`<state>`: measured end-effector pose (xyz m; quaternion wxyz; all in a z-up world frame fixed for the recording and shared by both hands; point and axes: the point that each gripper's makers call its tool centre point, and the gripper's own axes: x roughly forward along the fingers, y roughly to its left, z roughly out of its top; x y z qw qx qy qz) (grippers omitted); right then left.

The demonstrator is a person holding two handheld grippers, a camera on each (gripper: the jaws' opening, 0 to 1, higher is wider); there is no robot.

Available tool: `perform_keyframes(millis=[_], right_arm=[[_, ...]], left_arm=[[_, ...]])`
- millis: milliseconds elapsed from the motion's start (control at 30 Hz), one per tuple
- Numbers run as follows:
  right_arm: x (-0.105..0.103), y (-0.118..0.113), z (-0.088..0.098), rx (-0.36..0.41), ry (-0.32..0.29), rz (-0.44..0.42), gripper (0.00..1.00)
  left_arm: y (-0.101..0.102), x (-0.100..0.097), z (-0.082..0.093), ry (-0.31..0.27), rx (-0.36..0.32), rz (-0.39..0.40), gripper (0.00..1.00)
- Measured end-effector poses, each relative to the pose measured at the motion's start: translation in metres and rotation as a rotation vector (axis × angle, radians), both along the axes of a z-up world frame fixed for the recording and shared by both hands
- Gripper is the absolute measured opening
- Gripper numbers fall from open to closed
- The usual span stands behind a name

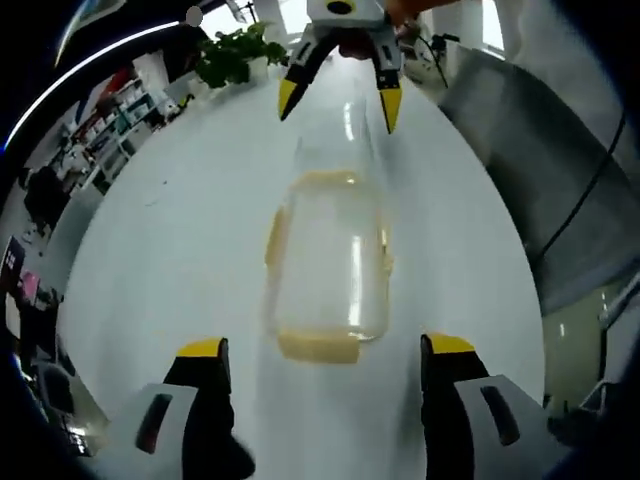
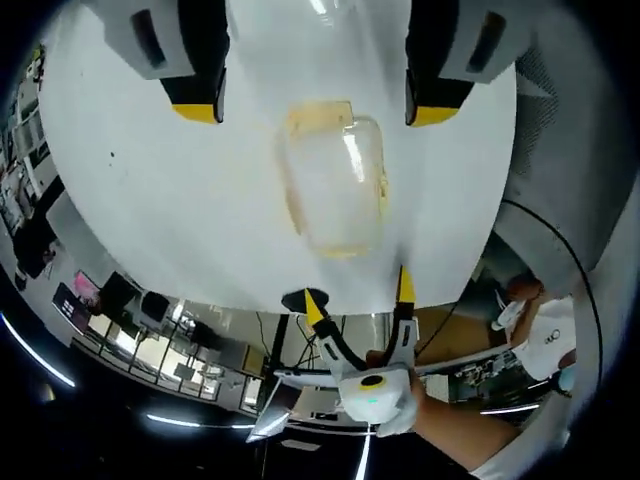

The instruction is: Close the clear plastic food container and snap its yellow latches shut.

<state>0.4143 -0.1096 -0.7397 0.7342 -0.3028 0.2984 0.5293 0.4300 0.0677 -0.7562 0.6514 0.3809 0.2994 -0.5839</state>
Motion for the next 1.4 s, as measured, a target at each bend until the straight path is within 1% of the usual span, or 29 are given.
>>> perform_keyframes(millis=[33, 67, 133, 233, 333, 433, 500, 533, 633, 667, 800, 867, 933, 1033, 1100, 1167, 1267, 1333, 1400], right_arm=[[0.001, 0.001, -0.001, 0.004, -0.003, 0.006, 0.71], [0.001, 0.004, -0.004, 0.010, 0.012, 0.016, 0.70], [-0.001, 0.006, -0.011, -0.001, 0.036, 0.033, 0.66], [0.002, 0.009, -0.018, -0.014, 0.036, 0.048, 0.67], [0.003, 0.012, -0.022, -0.016, 0.047, 0.060, 0.64], [0.004, 0.011, -0.030, -0.047, 0.061, 0.075, 0.63], [0.004, 0.010, -0.034, -0.067, 0.054, 0.095, 0.62], [0.005, 0.011, -0.035, -0.069, 0.053, 0.097, 0.62], [0.007, 0.013, -0.037, -0.060, 0.060, 0.098, 0.60], [0.009, 0.014, -0.039, -0.065, 0.063, 0.095, 0.60], [0.010, 0.015, -0.044, -0.084, 0.066, 0.107, 0.56], [0.012, 0.014, -0.047, -0.100, 0.068, 0.106, 0.55], [0.012, 0.014, -0.050, -0.114, 0.070, 0.114, 0.53], [0.013, 0.015, -0.050, -0.117, 0.075, 0.115, 0.52], [0.013, 0.016, -0.050, -0.114, 0.082, 0.117, 0.49], [0.012, 0.017, -0.050, -0.108, 0.085, 0.118, 0.48], [0.012, 0.018, -0.051, -0.100, 0.102, 0.116, 0.48], [0.013, 0.018, -0.050, -0.102, 0.101, 0.123, 0.46], [0.012, 0.012, -0.056, -0.151, 0.100, 0.152, 0.41]], left_arm=[[0.000, 0.001, 0.000, 0.005, -0.002, -0.003, 0.77], [-0.001, 0.000, 0.000, 0.016, -0.006, -0.013, 0.77], [-0.001, 0.000, -0.003, 0.021, 0.003, -0.031, 0.74], [0.001, 0.000, -0.011, 0.040, 0.026, -0.051, 0.72], [0.002, 0.000, -0.017, 0.044, 0.045, -0.076, 0.69], [-0.001, 0.002, -0.020, 0.065, 0.023, -0.075, 0.67], [-0.002, 0.003, -0.022, 0.071, 0.019, -0.078, 0.68], [-0.003, 0.003, -0.022, 0.085, 0.005, -0.075, 0.68], [-0.002, 0.007, -0.026, 0.082, 0.019, -0.073, 0.67], [-0.002, 0.006, -0.027, 0.094, 0.015, -0.072, 0.67], [-0.001, 0.005, -0.031, 0.094, 0.036, -0.090, 0.64], [0.000, 0.003, -0.033, 0.112, 0.033, -0.095, 0.63], [0.001, 0.005, -0.036, 0.105, 0.039, -0.094, 0.63], [0.003, 0.007, -0.038, 0.111, 0.047, -0.087, 0.61], [0.001, 0.006, -0.038, 0.121, 0.042, -0.085, 0.59], [-0.001, 0.007, -0.039, 0.119, 0.041, -0.084, 0.57], [-0.001, 0.004, -0.040, 0.129, 0.050, -0.091, 0.56], [0.001, 0.003, -0.042, 0.126, 0.062, -0.107, 0.54], [0.001, 0.002, -0.041, 0.143, 0.056, -0.102, 0.52]])
